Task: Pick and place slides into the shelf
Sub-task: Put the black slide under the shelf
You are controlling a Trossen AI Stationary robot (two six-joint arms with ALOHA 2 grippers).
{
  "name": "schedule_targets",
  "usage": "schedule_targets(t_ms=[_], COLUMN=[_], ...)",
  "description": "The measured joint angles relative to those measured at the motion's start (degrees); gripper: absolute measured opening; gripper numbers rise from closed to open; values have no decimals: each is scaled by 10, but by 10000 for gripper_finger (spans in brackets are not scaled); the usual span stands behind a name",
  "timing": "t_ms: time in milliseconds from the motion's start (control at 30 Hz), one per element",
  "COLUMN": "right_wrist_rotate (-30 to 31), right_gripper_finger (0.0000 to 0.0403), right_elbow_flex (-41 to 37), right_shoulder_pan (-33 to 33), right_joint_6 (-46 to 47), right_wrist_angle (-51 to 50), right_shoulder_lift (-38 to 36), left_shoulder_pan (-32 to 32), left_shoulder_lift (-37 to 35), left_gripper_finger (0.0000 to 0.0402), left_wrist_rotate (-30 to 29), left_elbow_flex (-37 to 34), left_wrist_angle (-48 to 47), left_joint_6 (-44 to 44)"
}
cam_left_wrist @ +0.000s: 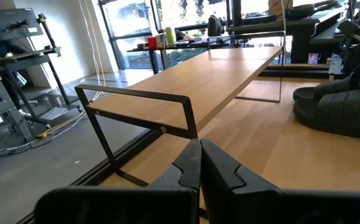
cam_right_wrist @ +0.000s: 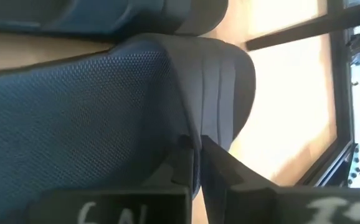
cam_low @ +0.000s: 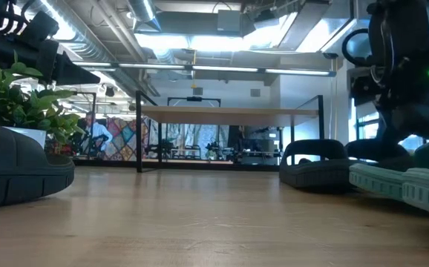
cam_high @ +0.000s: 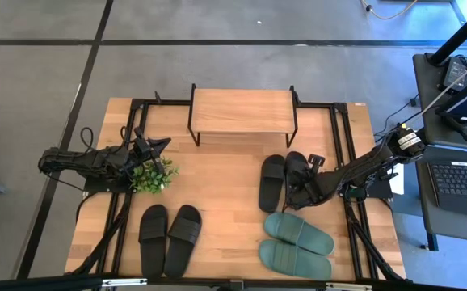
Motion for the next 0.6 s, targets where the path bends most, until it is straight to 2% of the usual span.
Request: schedule_targets(t_ms=[133, 367, 500, 600], right_wrist_rotate=[-14, -28, -16, 6], right_gripper_finger=[13, 13, 13, 13], right_elbow_flex=[48, 192, 262, 290], right_shoulder_pan=[1, 4, 1, -14], right_joint_6=[0, -13, -54, -91], right_wrist_angle=[-53, -169, -159, -113], right_shoulder_lift=[0, 0, 0, 0], left_shoulder_pan=[0, 0, 0, 0], left_shoulder_lift=[0, 0, 0, 0], left_gripper_finger=[0, 0, 0, 0], left_wrist_rotate=[0, 0, 0, 0], left_elbow_flex=[0, 0, 0, 0], left_wrist_angle=[0, 0, 0, 0], left_joint_6=[0, 0, 0, 0])
